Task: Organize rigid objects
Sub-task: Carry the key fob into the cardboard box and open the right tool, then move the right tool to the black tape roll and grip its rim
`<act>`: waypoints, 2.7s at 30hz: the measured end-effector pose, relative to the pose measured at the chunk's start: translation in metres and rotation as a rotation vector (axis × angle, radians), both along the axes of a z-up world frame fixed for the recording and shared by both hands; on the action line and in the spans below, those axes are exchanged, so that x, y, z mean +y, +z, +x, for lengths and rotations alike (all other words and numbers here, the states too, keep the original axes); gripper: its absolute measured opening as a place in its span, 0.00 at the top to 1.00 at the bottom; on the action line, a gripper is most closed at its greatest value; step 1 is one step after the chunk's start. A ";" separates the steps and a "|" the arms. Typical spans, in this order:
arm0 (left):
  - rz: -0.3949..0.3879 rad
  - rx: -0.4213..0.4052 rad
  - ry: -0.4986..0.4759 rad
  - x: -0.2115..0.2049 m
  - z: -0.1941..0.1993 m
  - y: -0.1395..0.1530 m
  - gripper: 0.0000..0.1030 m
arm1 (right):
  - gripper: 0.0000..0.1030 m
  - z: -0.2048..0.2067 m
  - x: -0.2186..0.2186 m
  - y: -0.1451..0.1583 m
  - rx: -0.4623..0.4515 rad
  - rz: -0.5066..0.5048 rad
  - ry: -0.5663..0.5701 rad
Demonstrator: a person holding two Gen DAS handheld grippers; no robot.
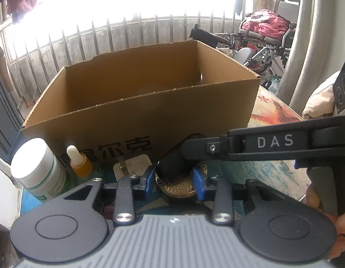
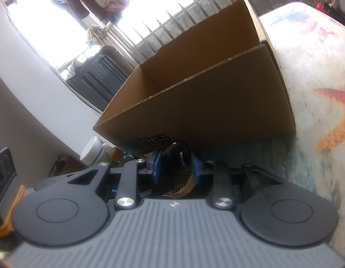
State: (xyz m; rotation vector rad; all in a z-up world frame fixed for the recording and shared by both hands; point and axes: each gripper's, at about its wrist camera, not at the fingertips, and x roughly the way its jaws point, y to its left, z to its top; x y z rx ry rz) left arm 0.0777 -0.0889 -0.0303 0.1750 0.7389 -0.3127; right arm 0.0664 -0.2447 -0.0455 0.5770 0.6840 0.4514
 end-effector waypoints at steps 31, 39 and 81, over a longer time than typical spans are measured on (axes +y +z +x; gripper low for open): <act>-0.174 -0.138 0.057 -0.001 0.065 0.077 0.68 | 0.86 0.086 0.006 0.118 -0.134 -0.062 0.082; -0.234 0.014 0.162 0.017 0.130 0.066 0.68 | 0.86 0.204 0.017 0.090 0.208 -0.055 0.239; -0.173 -0.093 0.014 0.066 -0.023 0.092 0.33 | 0.25 0.036 -0.098 0.109 0.082 0.060 0.054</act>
